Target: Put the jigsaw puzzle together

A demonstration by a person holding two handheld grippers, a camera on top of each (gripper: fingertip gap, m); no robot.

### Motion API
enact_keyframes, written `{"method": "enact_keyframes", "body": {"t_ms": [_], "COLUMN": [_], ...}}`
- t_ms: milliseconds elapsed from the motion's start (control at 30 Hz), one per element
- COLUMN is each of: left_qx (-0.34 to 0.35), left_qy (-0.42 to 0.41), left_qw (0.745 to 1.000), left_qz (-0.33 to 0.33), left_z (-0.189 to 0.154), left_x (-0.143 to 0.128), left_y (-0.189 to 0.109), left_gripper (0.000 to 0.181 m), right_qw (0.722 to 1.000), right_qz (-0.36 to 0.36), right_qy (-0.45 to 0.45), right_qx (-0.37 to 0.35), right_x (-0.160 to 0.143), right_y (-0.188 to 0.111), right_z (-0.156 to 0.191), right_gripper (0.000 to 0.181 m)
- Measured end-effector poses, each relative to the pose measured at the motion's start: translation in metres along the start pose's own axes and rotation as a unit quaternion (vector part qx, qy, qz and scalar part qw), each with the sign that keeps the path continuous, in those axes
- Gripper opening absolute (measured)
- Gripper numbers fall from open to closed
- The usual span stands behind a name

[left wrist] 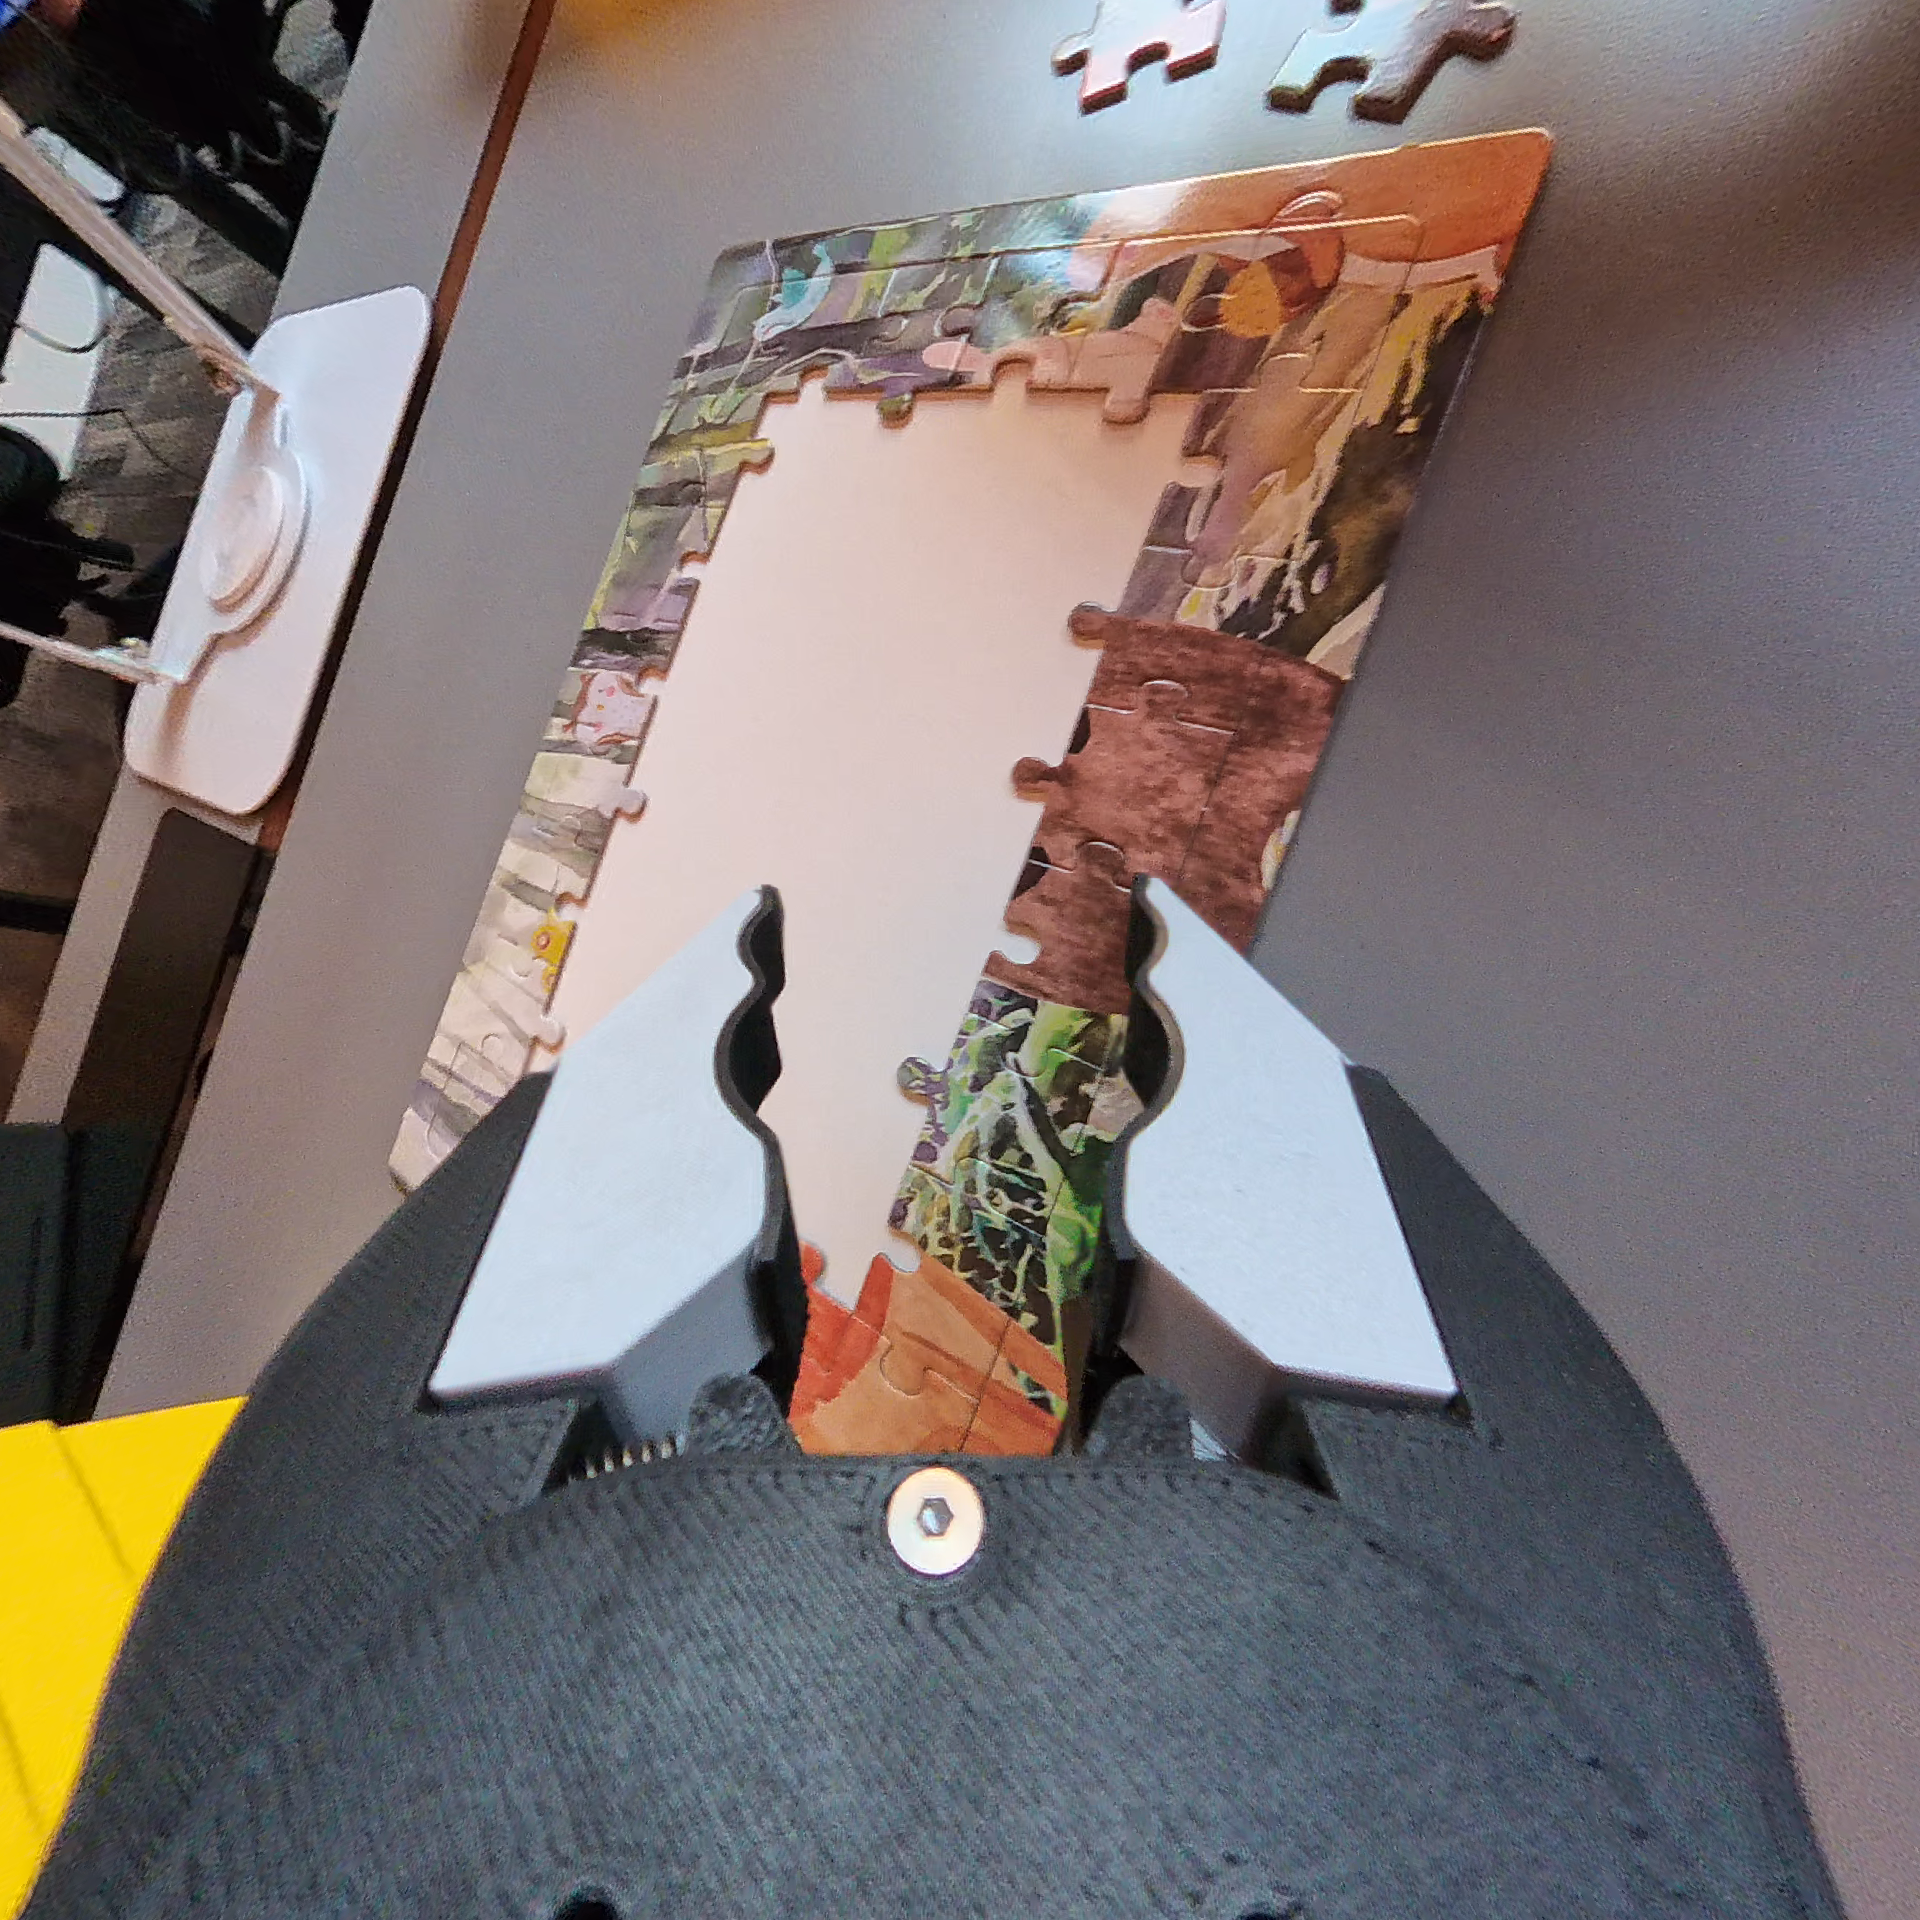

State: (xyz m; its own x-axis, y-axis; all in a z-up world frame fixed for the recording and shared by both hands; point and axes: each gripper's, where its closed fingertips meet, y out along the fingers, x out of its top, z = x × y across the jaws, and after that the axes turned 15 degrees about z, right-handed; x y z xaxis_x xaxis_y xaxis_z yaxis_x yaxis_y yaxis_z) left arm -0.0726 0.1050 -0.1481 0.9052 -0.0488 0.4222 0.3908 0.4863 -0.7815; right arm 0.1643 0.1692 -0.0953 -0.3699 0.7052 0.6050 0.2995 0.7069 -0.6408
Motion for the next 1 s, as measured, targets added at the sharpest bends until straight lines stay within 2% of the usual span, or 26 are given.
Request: {"method": "enact_keyframes", "body": {"t_ms": [67, 233, 333, 433, 667, 800, 1000], "left_qx": [0.021, -0.004, -0.072, -0.147, -0.140, -0.114, -0.106], "left_qy": [-0.004, -0.029, -0.059, -0.057, 0.014, 0.011, -0.007], "left_qw": [1.000, 1.000, 0.995, 0.985, 0.990, 0.993, 0.994], "left_qz": [0.008, 0.000, -0.030, -0.071, -0.018, -0.012, -0.016], "left_z": [0.007, 0.006, -0.002, -0.018, -0.033, -0.024, -0.018], "left_x": [-0.003, -0.003, 0.004, 0.015, -0.005, -0.009, -0.008], "left_y": [0.002, 0.003, -0.005, -0.021, -0.008, -0.006, -0.002], "left_gripper": [0.060, 0.059, 0.069, 0.070, 0.073, 0.065, 0.062], "right_qw": [1.000, 1.000, 1.000, 1.000, 1.000, 1.000, 0.998], "right_qz": [0.003, 0.006, 0.004, 0.003, -0.002, -0.011, -0.026], "right_qy": [-0.003, -0.005, -0.004, -0.007, -0.003, 0.006, 0.056], "right_qx": [0.001, 0.007, 0.012, 0.017, 0.024, 0.027, 0.026], "right_x": [-0.001, -0.002, -0.001, -0.001, 0.000, 0.001, -0.003], "right_y": [0.003, 0.004, 0.003, 0.003, 0.000, -0.004, -0.013], "right_z": [0.002, 0.004, 0.005, 0.006, 0.004, -0.006, -0.041], "right_gripper": [0.087, 0.087, 0.087, 0.086, 0.087, 0.086, 0.084]}}
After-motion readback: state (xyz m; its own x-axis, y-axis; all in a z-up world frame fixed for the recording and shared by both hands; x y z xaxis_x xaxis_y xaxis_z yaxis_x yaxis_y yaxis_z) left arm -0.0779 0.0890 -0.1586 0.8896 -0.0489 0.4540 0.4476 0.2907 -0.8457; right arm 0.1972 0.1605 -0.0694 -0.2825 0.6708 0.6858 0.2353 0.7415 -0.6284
